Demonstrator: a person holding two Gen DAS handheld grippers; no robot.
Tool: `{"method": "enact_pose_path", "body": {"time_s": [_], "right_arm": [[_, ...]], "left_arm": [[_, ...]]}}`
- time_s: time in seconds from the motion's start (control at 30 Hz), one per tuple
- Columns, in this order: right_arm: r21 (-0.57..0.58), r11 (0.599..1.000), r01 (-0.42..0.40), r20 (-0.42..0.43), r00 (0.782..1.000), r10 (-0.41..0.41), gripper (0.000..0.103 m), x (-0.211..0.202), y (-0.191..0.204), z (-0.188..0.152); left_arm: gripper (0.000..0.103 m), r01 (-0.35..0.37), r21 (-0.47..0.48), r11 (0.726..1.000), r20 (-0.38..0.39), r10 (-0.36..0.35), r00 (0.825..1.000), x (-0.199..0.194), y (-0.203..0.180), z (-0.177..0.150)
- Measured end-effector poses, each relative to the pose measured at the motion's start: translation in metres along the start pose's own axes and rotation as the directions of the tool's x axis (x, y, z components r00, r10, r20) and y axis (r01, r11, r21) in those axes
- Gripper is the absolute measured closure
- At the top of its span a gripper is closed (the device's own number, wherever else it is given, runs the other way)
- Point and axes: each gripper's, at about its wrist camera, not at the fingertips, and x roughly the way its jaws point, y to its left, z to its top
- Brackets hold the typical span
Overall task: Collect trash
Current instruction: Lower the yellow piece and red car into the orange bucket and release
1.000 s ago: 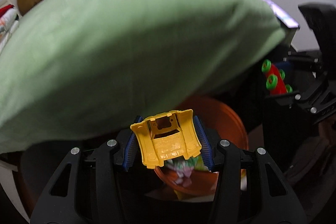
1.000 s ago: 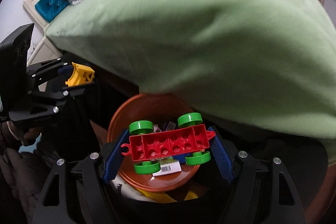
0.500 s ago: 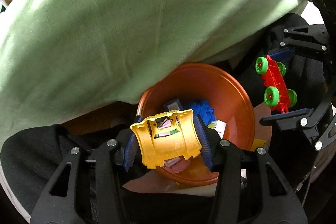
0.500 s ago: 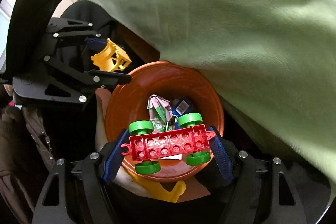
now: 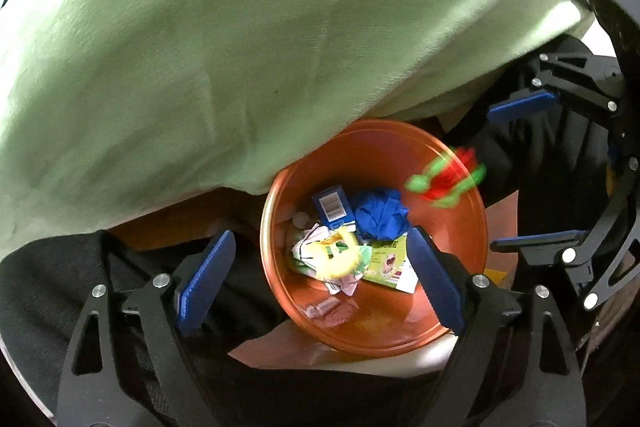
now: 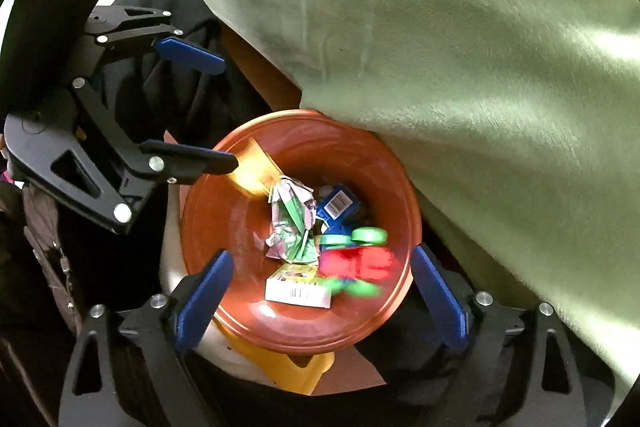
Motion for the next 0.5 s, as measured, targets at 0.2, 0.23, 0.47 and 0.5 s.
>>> {"method": "enact_pose_path", "body": {"time_s": [0.2, 0.23, 0.47, 0.5], "right_arm": [[0.023, 1.000, 0.004, 0.027, 1.000, -0.004, 0.015, -0.017, -0.010, -0.005], [0.031, 1.000, 0.002, 0.035, 0.999, -0.003, 0.015, -0.022, -0.011, -0.006], [0.051, 0.999, -0.019, 0.193, 0.981, 0.009, 0.014, -0.099, -0.021, -0.001], [0.052, 0.999, -0.013, 0.218, 0.976, 0.001, 0.014, -0.110, -0.023, 0.003]], "left_arm": [[0.018, -0.006, -0.016, 1.000, 0.028, 0.006, 1.000, -0.016, 0.006, 0.000], [0.018, -0.014, -0.018, 1.000, 0.034, 0.015, 0.999, -0.020, 0.007, 0.001], [0.018, 0.013, -0.034, 0.999, 0.174, -0.007, 0.985, -0.089, 0.022, 0.019], [0.017, 0.015, -0.047, 0.999, 0.212, -0.005, 0.977, -0.102, 0.028, 0.024]]}}
